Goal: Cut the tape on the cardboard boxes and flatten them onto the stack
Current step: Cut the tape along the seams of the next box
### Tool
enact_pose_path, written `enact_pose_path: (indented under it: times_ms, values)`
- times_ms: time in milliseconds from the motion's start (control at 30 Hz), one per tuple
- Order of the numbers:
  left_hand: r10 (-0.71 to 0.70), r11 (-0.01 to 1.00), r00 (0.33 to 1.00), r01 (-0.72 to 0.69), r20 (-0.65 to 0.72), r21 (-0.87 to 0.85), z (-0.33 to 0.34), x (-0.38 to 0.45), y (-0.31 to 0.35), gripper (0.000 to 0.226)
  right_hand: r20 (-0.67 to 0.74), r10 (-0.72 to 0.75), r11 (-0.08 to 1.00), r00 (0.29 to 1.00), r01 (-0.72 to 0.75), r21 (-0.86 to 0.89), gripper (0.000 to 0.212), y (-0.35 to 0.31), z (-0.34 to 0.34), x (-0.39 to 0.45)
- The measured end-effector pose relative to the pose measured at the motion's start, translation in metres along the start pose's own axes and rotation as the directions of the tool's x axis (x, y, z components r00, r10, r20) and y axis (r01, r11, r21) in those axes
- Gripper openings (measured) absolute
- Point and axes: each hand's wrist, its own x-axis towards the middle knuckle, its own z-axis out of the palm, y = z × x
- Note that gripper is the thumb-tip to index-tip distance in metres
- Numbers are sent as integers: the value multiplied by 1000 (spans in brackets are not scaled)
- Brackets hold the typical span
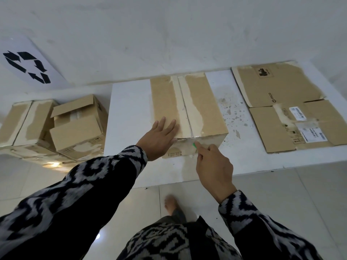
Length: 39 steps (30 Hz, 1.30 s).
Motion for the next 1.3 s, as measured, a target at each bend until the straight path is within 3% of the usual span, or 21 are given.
enact_pose_path:
  times_ms: [433,667,733,767,833,900,1033,1300]
  values:
    - [-11,999,999,13,-54,30,2,-1,2,55,-8,57,998,998,-57,-26,46,12,-7,-4]
    - [-29,998,999,27,-34,-60,4,-1,3,62,-29,47,998,998,-48,-49,43,12,-12,-5]
    - [-64,985,996,54,-58,-165,6,-2,3,60,-8,50,998,999,-49,47,42,25,-12,-14]
    - [-89,973,994,71,-71,-220,7,-2,4,57,30,61,980,998,-65,190,41,30,-10,-18]
    - [-130,953,988,101,-83,-286,6,0,7,59,140,123,838,982,-178,515,38,37,-4,-18]
    - [-169,942,984,145,-55,-303,1,3,9,63,209,193,703,959,-283,653,35,40,2,-17]
    - [-199,940,980,189,-8,-286,-5,12,12,70,206,236,639,950,-311,703,38,39,6,-17]
    - [-198,936,980,190,3,-296,-4,10,11,69,191,268,621,944,-321,715,39,40,5,-10]
